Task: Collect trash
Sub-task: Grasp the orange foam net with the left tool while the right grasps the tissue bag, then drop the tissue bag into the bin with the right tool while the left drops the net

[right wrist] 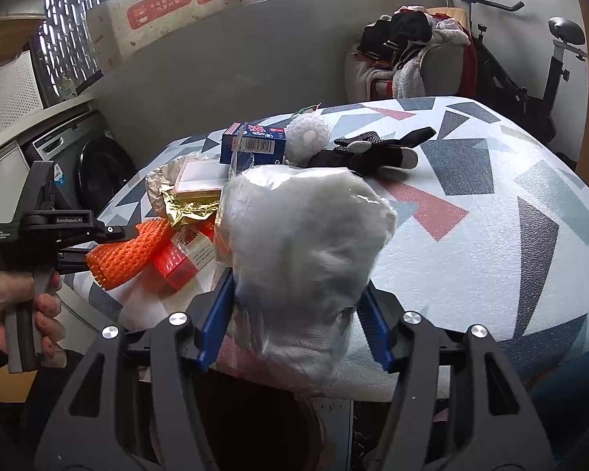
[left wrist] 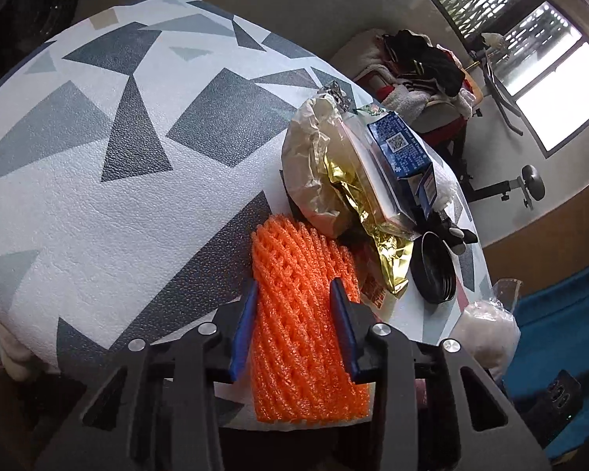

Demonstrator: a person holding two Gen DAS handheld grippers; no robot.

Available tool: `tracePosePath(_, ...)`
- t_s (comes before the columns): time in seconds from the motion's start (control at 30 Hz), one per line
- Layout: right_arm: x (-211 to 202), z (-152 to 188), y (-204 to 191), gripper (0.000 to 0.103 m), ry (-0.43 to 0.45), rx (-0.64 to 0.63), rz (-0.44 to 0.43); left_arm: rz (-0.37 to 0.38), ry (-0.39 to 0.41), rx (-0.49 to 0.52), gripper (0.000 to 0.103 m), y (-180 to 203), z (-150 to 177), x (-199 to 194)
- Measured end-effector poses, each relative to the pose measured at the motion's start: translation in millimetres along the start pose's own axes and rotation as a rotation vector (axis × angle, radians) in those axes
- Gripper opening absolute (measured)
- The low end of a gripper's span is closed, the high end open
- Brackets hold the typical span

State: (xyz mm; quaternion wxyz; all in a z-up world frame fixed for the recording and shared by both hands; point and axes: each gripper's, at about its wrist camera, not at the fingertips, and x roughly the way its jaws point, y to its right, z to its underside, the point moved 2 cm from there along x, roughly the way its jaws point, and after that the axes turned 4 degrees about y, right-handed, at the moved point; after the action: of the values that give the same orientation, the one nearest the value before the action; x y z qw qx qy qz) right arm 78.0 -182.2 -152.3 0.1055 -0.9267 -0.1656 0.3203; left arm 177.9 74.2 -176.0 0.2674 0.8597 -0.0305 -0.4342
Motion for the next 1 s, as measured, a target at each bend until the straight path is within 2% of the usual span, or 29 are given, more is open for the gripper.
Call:
tracePosePath(0.2, -6.2, 5.0, -5.1, 0.060, -0.008, -0.010, -0.015, 0.012, 0.040, 0.103, 0.023, 5.4, 10.2, -13.9)
tracePosePath(0.33, -12.6, 7.4, -14.4, 0.060, -0.011, -0.024, -0.042, -0.007, 0.090, 0.255, 0.023, 23.0, 20.6, -43.0)
tracePosePath(0.43, -18.5, 13.5, -25.7, 0.060, -0.023, -0.049, -0.077, -0.013, 0.157, 0.415, 0.023, 38.4, 40.7, -70.0)
tracePosePath(0.53, -22.2, 25.5, -40.2, 0.060, -0.056, -0.087, -0.122, 0.034, 0.206, 0.497, 0.023, 40.9, 69.1, -93.2)
tracePosePath(0.63, -22.4, 44.6, -58.6, 0.060, -0.111, -0.151, -0.164, 0.067, 0.231, 0.480, 0.023, 31.7, 89.7, -109.5)
tracePosePath(0.77, -14.6, 73.9, -88.1, 0.060, -0.211, -0.272, -0.221, 0.073, 0.276, 0.425, 0.023, 18.1, 103.1, -120.7)
tracePosePath(0.87, 1.9, 92.5, -96.7, 0.060, -0.322, -0.254, -0.271, 0.057, 0.275, 0.409, 0.023, 13.9, 108.0, -118.9)
tracePosePath(1.0, 23.1, 114.1, -97.5, 0.060, -0.441, -0.257, -0.233, 0.076, 0.267, 0.422, 0.024, 15.6, 111.5, -117.0)
